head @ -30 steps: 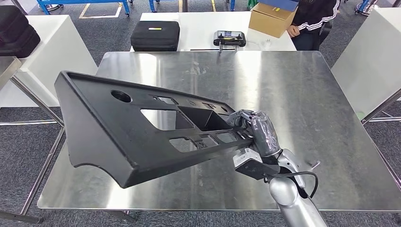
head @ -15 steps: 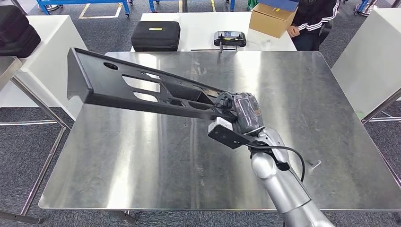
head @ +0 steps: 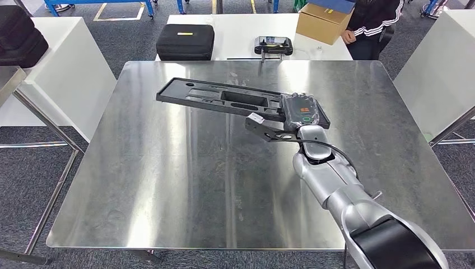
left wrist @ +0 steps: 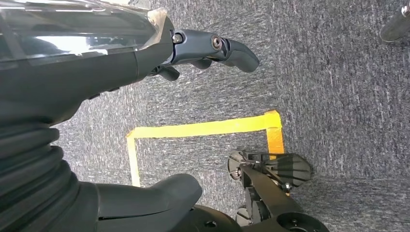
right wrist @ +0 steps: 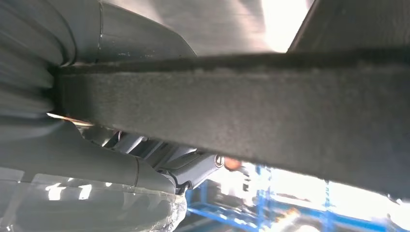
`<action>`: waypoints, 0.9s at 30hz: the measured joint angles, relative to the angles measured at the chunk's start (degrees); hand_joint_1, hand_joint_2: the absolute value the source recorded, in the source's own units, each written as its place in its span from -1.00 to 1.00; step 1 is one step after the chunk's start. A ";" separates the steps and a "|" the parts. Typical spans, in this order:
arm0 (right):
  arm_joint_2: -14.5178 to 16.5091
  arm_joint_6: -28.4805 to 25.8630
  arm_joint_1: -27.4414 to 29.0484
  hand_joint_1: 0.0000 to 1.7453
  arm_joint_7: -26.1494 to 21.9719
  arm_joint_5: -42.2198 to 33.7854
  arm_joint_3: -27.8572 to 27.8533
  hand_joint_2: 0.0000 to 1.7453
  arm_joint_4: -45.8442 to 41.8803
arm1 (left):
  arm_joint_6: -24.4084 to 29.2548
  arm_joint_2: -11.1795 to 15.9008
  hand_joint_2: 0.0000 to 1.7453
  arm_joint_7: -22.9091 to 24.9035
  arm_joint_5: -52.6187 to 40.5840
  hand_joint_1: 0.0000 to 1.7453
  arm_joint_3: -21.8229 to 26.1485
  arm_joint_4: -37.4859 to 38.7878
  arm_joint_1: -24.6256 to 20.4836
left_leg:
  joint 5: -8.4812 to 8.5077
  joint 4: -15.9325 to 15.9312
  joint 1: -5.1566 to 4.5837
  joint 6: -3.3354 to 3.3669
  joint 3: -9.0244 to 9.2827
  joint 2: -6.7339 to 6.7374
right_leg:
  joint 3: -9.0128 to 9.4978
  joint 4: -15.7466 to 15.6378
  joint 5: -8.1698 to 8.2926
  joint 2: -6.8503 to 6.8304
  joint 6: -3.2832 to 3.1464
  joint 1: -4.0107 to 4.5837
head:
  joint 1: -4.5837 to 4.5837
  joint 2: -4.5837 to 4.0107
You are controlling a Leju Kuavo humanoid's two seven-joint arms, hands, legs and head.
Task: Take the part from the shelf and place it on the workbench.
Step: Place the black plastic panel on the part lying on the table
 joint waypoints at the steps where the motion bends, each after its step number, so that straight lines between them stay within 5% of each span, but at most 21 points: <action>1: -0.15 0.28 -0.84 1.00 1.20 1.65 0.50 1.00 1.67 | -0.13 0.04 1.00 0.01 -0.03 -1.00 0.00 0.00 -0.02 | 0.00 0.01 -0.01 0.00 0.00 0.02 | -0.01 0.00 0.00 0.01 0.00 -0.01 | -0.01 0.00; 13: -5.10 7.70 -7.46 1.00 12.43 13.11 4.59 1.00 10.72 | -0.41 0.39 1.00 0.80 -1.20 -1.00 -0.12 0.00 0.06 | 0.00 0.05 -0.06 0.01 -0.04 0.01 | -0.03 -0.02 0.01 0.01 0.01 -0.04 | 0.01 0.00; 17: -6.62 8.21 -8.86 -1.00 12.34 14.00 4.07 -1.00 11.28 | 1.39 0.52 1.00 1.05 -2.19 -1.00 -0.78 0.00 0.07 | -0.01 0.06 -0.07 0.01 -0.01 0.08 | -0.04 -0.02 0.03 0.08 0.04 -0.04 | -0.01 0.00; 27: -7.88 14.22 -9.89 -1.00 1.59 9.85 -1.30 -1.00 11.32 | 2.47 0.60 1.00 3.97 -1.16 -1.00 -0.84 0.00 0.11 | 0.00 0.05 -0.06 0.01 0.01 0.08 | -0.02 -0.01 0.03 0.07 0.04 -0.03 | 0.00 0.00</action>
